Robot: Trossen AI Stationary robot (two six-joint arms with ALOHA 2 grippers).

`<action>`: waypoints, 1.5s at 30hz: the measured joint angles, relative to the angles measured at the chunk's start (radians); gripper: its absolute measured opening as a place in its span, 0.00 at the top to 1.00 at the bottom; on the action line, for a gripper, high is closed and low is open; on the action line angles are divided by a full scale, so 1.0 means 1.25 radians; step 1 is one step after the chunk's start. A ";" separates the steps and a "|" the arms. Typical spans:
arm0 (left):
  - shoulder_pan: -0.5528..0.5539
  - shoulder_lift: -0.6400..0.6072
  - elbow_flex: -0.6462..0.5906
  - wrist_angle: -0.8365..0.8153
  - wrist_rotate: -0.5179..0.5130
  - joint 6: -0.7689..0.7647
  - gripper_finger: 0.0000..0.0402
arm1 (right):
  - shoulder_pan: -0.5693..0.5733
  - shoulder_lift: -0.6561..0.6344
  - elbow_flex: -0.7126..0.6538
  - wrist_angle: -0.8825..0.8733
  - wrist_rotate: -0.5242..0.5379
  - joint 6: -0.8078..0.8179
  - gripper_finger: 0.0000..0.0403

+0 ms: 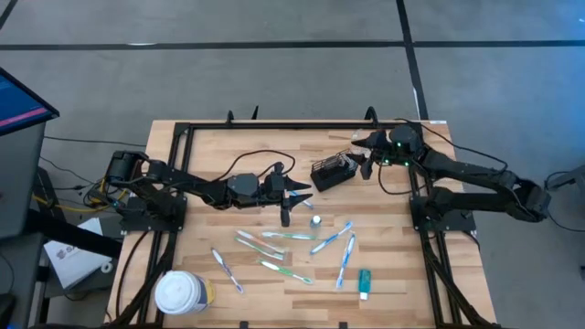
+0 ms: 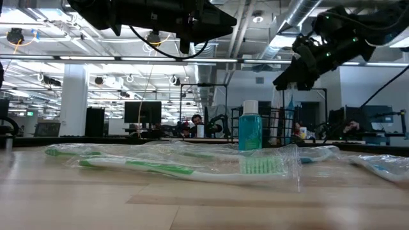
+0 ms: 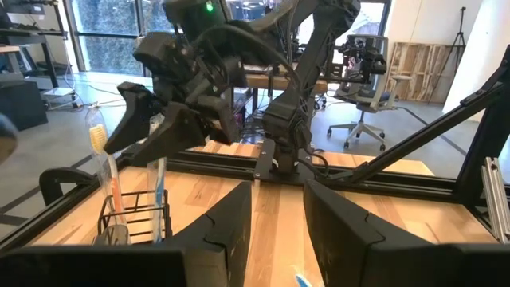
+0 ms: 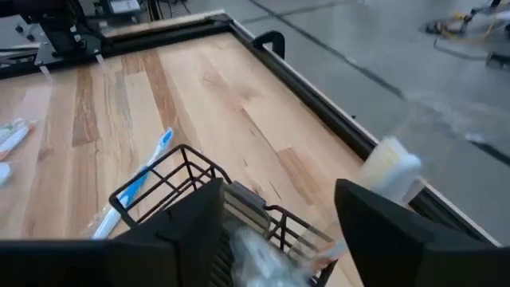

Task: Pick & Place toothbrushing station
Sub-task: Put the blue toothbrush into the mesh organizer, then put the green toothbrush into the mesh organizer

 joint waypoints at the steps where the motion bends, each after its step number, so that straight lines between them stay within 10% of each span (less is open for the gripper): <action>1: 0.000 0.000 0.000 0.000 0.000 0.000 0.73 | 0.000 0.000 0.019 -0.028 0.001 0.000 0.41; 18: 0.018 0.000 0.000 -0.068 0.000 0.000 0.73 | 0.014 0.000 0.262 -0.273 0.003 0.027 0.45; 45: -0.067 0.000 0.000 -0.563 0.021 -0.145 0.73 | 0.316 0.000 0.268 -0.302 0.004 0.063 0.50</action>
